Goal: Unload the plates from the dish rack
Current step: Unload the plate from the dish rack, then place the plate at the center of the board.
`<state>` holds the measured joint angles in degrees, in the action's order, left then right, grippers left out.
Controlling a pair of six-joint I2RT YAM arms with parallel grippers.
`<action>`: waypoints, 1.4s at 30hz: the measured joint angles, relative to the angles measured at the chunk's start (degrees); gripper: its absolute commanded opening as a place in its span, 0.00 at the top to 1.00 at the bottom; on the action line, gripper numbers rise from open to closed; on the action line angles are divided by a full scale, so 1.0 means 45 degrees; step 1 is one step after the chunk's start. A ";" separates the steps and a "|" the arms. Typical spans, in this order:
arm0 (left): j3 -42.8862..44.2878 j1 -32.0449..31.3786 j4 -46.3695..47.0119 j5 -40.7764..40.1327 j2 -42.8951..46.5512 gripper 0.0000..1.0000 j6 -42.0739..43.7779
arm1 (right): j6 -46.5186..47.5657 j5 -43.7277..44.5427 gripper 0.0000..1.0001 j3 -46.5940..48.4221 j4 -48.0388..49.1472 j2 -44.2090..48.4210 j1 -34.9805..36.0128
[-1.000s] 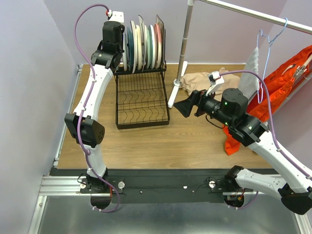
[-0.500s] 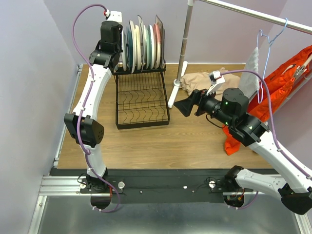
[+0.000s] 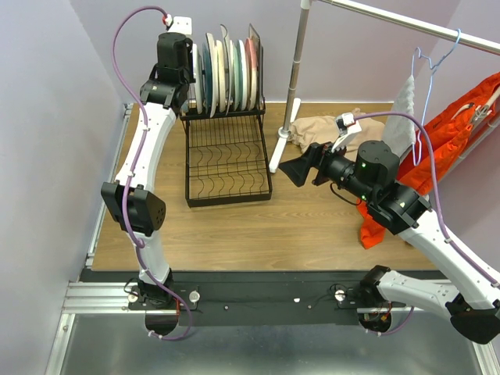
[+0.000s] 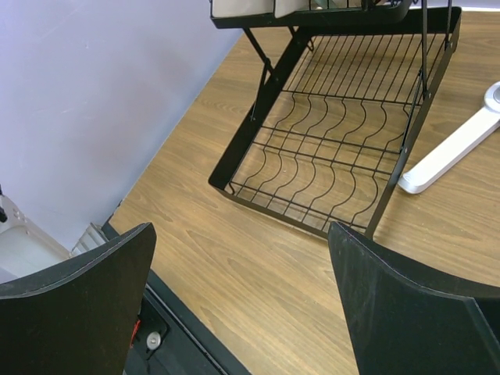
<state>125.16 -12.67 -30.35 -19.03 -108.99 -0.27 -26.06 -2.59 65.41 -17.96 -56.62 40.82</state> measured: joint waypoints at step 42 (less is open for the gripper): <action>0.1681 -0.0777 0.1054 0.0389 0.0869 1.00 0.1783 | 0.0000 0.0063 0.00 0.0301 -0.0019 -0.0136 0.0000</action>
<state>132.73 -16.16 -25.61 -17.28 -105.08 7.75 -26.06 -2.31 66.76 -18.04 -57.23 40.82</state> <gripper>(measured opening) 0.271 0.998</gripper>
